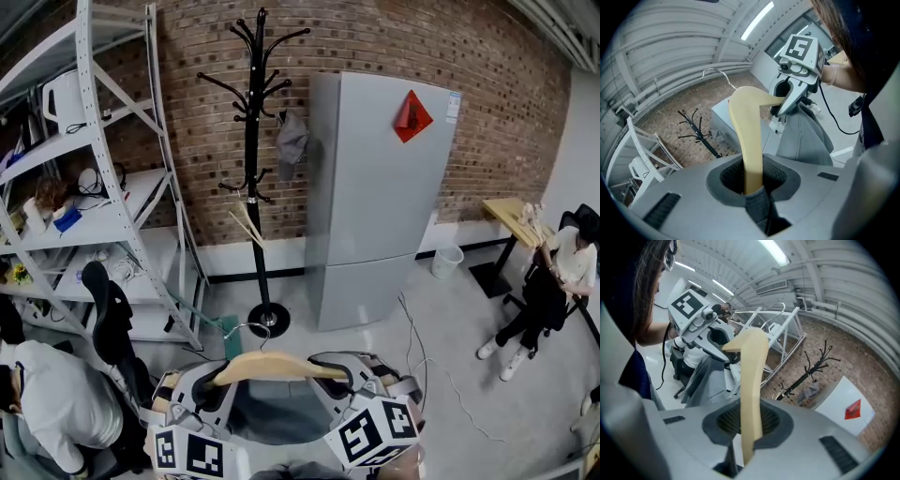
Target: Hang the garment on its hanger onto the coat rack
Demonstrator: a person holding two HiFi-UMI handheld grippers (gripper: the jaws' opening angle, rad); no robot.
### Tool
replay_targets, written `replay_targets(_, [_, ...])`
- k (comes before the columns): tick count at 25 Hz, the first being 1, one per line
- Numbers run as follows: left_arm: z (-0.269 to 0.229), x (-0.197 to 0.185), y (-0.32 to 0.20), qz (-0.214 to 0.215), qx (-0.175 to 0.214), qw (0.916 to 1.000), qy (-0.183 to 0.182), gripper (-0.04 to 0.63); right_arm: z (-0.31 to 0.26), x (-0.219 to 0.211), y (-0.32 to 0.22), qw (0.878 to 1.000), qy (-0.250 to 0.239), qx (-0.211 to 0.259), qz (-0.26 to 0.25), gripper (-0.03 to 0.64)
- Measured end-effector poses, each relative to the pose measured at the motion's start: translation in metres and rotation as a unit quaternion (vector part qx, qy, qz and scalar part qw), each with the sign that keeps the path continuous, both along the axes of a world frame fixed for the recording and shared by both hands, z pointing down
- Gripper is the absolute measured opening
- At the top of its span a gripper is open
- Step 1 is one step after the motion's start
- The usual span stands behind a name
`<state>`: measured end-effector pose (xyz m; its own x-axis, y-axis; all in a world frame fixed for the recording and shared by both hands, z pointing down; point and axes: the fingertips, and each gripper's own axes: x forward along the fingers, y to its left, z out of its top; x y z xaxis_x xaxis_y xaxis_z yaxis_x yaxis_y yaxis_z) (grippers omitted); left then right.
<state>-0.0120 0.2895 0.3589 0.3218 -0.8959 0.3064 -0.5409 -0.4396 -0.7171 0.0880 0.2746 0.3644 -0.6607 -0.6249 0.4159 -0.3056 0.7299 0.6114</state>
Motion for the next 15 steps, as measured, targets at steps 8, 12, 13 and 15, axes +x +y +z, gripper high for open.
replay_targets(8, [0.005, 0.004, -0.027, -0.004, -0.007, 1.0000, 0.000, 0.071, 0.005, 0.003, -0.027, 1.000, -0.001, -0.003, -0.004, 0.054])
replay_targets(12, [0.010, 0.002, -0.043, -0.002, -0.016, 0.9999, -0.004, 0.071, 0.008, 0.003, -0.042, 1.000, 0.000, -0.008, -0.001, 0.054])
replay_targets(13, [0.011, 0.001, -0.047, -0.001, -0.017, 0.9999, -0.004, 0.071, 0.008, 0.002, -0.047, 1.000, 0.000, -0.009, -0.001, 0.054])
replay_targets(15, [0.012, -0.002, -0.058, 0.001, -0.016, 0.9999, -0.004, 0.071, 0.009, -0.001, -0.057, 1.000, 0.000, -0.009, 0.001, 0.054])
